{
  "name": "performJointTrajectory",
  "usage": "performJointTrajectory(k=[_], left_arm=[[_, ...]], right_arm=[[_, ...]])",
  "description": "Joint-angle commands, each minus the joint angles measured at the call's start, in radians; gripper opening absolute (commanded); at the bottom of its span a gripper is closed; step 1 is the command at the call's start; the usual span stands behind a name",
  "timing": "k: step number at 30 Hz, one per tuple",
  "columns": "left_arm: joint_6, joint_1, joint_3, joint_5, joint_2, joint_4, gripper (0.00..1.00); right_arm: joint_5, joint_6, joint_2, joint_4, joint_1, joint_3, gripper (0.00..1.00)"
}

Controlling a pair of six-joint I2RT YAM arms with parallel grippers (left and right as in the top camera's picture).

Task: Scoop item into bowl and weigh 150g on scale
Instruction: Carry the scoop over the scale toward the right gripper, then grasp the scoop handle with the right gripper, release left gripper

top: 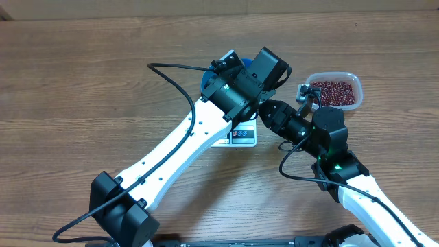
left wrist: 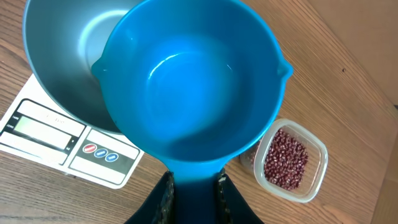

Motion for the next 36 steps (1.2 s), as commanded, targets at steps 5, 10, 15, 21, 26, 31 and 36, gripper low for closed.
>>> performJointTrajectory(k=[5,10,15,21,26,31,36], left_arm=[[-0.021,-0.011,0.026,0.021,0.002,-0.007,0.04],[-0.025,-0.011,0.026,0.021,0.002,-0.007,0.04],[-0.025,-0.011,0.026,0.021,0.002,-0.007,0.04],[-0.005,-0.011,0.026,0.022,0.002,-0.005,0.73],[0.188,0.002,0.051,0.020,-0.039,0.003,1.00],[0.476,0.005,0.110,-0.084,-0.158,0.004,1.00],[0.880,0.011,0.113,-0.126,-0.277,-0.037,1.00]], right_arm=[[0.003,0.056,-0.001,0.040,0.010,0.029,0.23],[-0.024,0.071,-0.001,0.039,0.010,0.029,0.09],[-0.037,0.083,-0.001,0.043,0.010,0.029,0.04],[-0.042,0.090,-0.001,0.036,0.010,0.029,0.04],[-0.042,0.055,-0.001,0.019,-0.004,0.029,0.04],[-0.058,0.041,-0.015,0.003,-0.039,0.030,0.04],[-0.087,-0.010,-0.078,-0.073,-0.101,0.033,0.04]])
